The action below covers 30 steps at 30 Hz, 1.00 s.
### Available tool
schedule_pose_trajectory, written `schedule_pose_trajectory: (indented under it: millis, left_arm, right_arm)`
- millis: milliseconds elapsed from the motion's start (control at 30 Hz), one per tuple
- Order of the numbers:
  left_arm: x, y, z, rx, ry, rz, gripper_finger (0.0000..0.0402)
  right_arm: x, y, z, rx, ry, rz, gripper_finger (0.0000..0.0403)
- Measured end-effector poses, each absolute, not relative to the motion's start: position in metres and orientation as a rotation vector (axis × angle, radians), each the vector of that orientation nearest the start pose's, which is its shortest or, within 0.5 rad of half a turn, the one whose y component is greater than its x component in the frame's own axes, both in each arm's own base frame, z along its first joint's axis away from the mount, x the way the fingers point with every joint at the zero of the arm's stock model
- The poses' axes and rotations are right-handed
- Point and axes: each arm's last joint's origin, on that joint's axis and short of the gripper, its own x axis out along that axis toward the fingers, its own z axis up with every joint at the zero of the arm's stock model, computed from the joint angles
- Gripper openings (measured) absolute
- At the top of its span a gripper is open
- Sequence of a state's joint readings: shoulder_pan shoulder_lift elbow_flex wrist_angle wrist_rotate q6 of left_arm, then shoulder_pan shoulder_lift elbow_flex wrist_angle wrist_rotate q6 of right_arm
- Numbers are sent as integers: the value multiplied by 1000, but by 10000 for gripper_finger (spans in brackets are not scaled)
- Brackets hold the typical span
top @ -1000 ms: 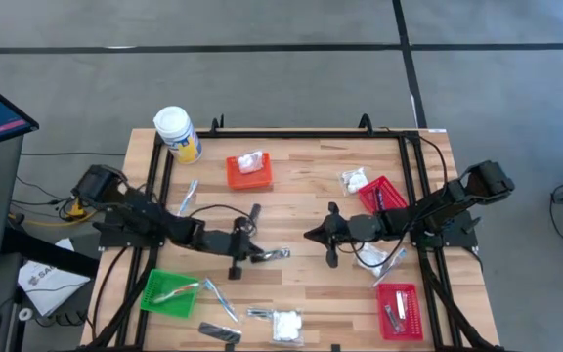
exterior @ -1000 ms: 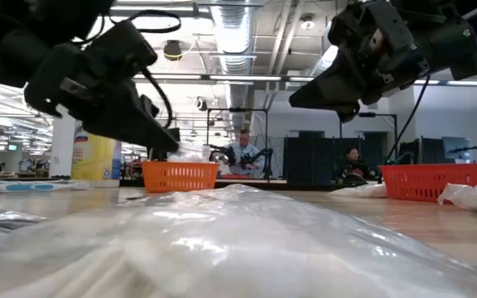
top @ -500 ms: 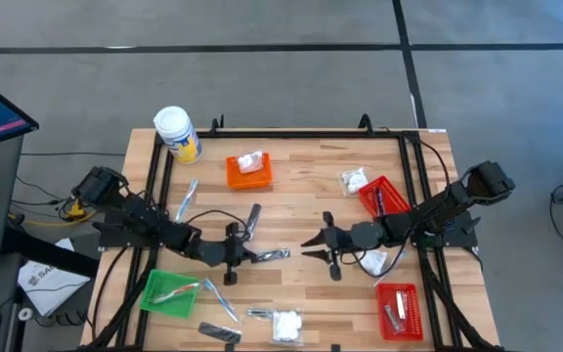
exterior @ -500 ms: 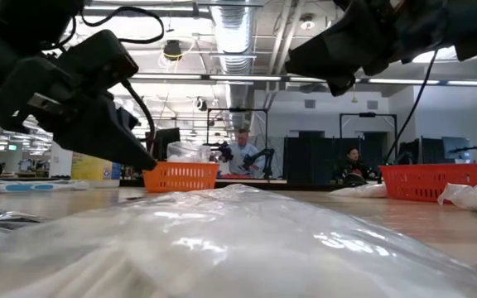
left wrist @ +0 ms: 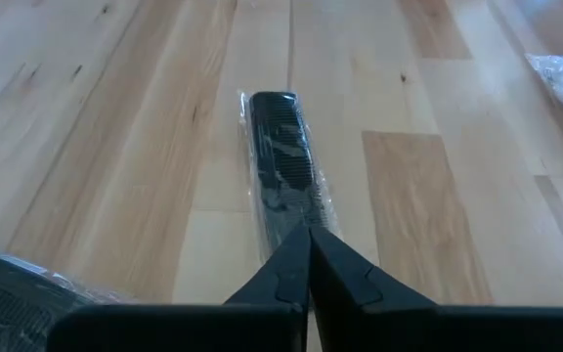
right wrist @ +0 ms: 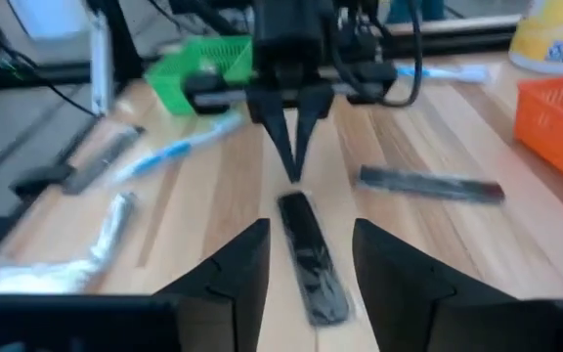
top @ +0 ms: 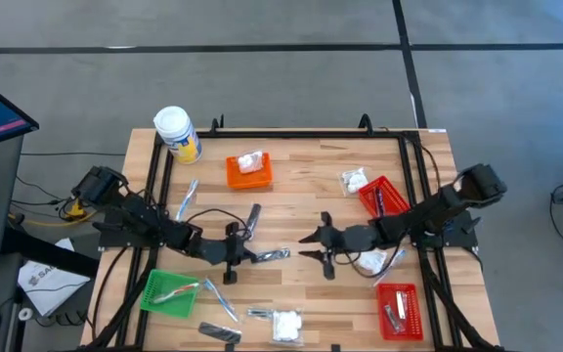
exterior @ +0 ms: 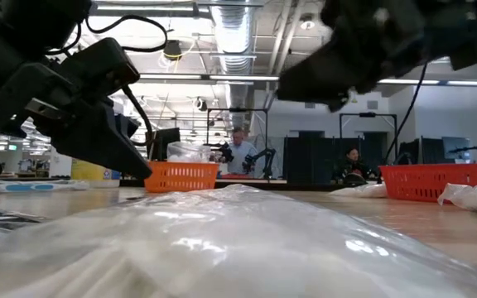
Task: Pick & Place Travel size toiletries
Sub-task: Put the black comb into the top red basket
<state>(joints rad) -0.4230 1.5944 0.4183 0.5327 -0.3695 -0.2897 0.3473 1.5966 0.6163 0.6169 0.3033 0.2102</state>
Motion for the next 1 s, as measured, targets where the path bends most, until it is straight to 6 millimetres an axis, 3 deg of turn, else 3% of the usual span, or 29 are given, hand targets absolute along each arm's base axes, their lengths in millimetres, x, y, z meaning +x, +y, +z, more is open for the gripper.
schedule_pose_trajectory:
  millis: [133, 233, 367, 633, 1000]
  left_arm:
    - [234, -92, 107, -35, 598, 43, 0]
    - [234, -92, 106, -31, 606, 47, 0]
    - [233, -90, 106, -26, 614, 58, 0]
    - [234, -85, 97, -22, 663, 81, 0]
    - [244, -74, 84, -75, 718, 70, 0]
  right_arm:
    - [317, 103, 152, 59, 435, 20, 141]
    - [337, 111, 155, 14, 498, 29, 141]
    - [351, 116, 155, -16, 574, 27, 141]
    - [364, 116, 133, -42, 633, 7, 141]
    - [364, 110, 125, -85, 690, -50, 155]
